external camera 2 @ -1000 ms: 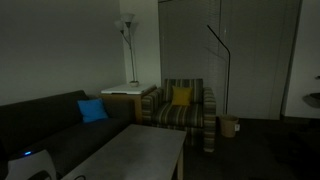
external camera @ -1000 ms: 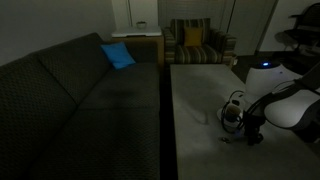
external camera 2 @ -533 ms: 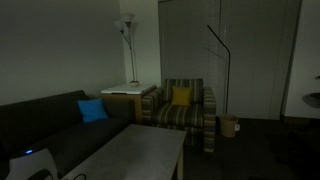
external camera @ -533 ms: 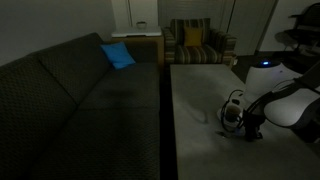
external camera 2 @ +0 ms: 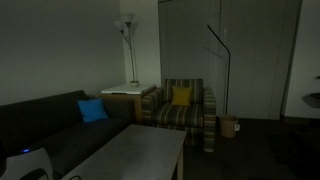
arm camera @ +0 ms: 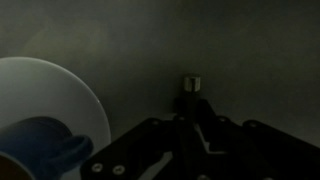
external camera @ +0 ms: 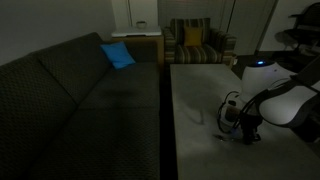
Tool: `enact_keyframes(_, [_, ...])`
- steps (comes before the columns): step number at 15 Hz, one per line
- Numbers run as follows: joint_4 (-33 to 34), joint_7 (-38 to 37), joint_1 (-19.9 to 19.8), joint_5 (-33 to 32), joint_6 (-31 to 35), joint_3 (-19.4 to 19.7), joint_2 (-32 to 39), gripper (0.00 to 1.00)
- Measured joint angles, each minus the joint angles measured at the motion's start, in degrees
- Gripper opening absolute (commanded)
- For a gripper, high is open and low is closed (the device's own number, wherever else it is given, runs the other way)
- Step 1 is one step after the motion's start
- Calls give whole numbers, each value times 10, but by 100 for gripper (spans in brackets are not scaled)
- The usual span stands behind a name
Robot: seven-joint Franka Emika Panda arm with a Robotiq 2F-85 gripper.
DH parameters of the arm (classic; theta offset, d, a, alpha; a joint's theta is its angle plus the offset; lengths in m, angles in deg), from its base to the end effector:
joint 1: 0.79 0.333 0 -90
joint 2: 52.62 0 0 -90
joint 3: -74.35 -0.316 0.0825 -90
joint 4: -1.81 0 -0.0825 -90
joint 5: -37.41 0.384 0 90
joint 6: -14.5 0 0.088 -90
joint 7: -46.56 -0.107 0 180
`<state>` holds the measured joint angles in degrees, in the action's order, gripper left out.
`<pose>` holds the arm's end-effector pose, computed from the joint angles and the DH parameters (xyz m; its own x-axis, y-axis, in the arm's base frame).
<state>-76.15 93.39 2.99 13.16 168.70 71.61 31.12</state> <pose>0.5885 0.0794 -0.1704 0.2756 0.9485 -0.1565 0.9576 -0.2851 -0.0418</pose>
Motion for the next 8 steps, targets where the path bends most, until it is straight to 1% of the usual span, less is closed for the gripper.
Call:
enact_keyframes(5, [8,13,8,4,-70,-37,0,4])
enact_keyframes(8, [9,13,11,35,-89,-57,1,4])
